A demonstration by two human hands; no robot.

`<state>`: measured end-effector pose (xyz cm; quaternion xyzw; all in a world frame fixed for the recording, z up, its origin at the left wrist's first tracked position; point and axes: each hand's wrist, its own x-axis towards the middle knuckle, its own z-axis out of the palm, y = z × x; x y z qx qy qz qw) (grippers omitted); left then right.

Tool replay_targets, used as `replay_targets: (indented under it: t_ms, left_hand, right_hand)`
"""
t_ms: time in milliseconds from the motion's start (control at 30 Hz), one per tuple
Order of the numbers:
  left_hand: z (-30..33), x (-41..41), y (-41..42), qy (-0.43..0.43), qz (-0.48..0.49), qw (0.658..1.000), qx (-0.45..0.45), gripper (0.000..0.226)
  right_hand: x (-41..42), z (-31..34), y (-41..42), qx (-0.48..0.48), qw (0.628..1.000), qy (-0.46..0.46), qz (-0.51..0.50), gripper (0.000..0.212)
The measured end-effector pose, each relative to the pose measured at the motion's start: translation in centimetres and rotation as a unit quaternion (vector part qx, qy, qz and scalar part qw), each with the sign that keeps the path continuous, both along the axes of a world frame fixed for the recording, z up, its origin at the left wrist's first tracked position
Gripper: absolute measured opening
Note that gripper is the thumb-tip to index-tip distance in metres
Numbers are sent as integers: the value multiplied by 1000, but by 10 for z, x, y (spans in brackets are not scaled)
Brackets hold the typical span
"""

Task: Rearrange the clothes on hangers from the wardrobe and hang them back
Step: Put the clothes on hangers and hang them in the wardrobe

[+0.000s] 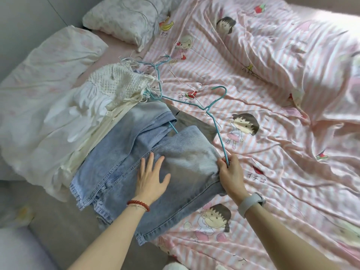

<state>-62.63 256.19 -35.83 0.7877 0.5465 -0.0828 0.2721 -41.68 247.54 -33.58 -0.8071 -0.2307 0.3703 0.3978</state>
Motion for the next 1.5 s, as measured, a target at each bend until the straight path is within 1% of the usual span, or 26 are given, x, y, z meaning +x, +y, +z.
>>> replay_targets:
  t_ms: [167, 233, 333, 400, 433, 533, 633, 700, 733, 800, 833, 867, 900, 967, 1067, 1133, 1200, 1300, 1367, 1433, 1500]
  left_hand:
    - [30, 8, -39, -55, 6, 998, 18, 50]
    - [40, 15, -56, -66, -14, 997, 24, 48]
    - [44, 29, -79, -62, -41, 997, 25, 49]
    - [39, 41, -90, -53, -46, 997, 11, 51]
    - [36, 47, -94, -48, -49, 998, 1, 52]
    - [29, 70, -98, -29, -57, 998, -14, 54]
    - [25, 86, -101, -15, -61, 998, -17, 55]
    - [24, 92, -104, -4, -66, 998, -20, 54]
    - [25, 94, -106, -4, -65, 998, -20, 54]
    - [31, 99, -105, -24, -57, 998, -11, 52]
    - [37, 102, -102, -37, -53, 998, -3, 51]
    - [44, 105, -98, -50, -49, 998, 10, 50]
    - [53, 107, -93, -61, -43, 997, 24, 50]
    - [76, 109, -80, -87, -21, 994, 60, 50]
    - [120, 105, -55, -143, 14, 979, 144, 54]
    - [152, 98, -40, -181, 15, 959, 217, 58]
    - [181, 88, -28, -173, 8, 945, 279, 60]
    - [221, 62, -16, -130, 14, 923, 362, 58]
    - [246, 36, -13, -109, 18, 912, 396, 56]
    - [268, 4, -15, -105, 28, 903, 417, 46]
    - [285, -31, -26, -119, 44, 895, 428, 36]
  right_hand:
    - [15, 13, -54, 25, 1000, -9, 9, 10]
    - [35, 21, -82, 31, 999, -35, 1, 9]
    - [77, 25, -119, 24, 995, -95, -20, 14]
    - [95, 19, -135, 0, 993, -117, -25, 7]
    - [99, 15, -139, -9, 992, -125, -20, 7]
    - [105, -3, -145, -36, 988, -151, 6, 17]
    - [117, -8, -139, -88, 980, -174, 45, 21]
    - [129, -7, -132, -109, 979, -163, 47, 30]
    - [134, -5, -126, -106, 983, -143, 38, 29]
    - [140, 3, -112, -87, 990, -106, 15, 20]
    - [140, 9, -104, -75, 993, -96, 5, 18]
    - [137, 17, -97, -63, 993, -96, -1, 20]
    - [133, 24, -91, -55, 992, -116, -4, 27]
    - [121, 42, -83, -34, 981, -191, -4, 34]
    - [106, 69, -76, 23, 965, -263, 1, 32]
    - [103, 90, -69, 93, 953, -290, -4, 28]
    - [98, 114, -60, 173, 928, -330, 15, 27]
    - [80, 156, -42, 276, 873, -398, 65, 28]
    - [64, 183, -29, 329, 840, -421, 96, 32]
    - [46, 209, -16, 373, 816, -424, 118, 35]
    - [23, 231, -4, 404, 793, -431, 150, 36]
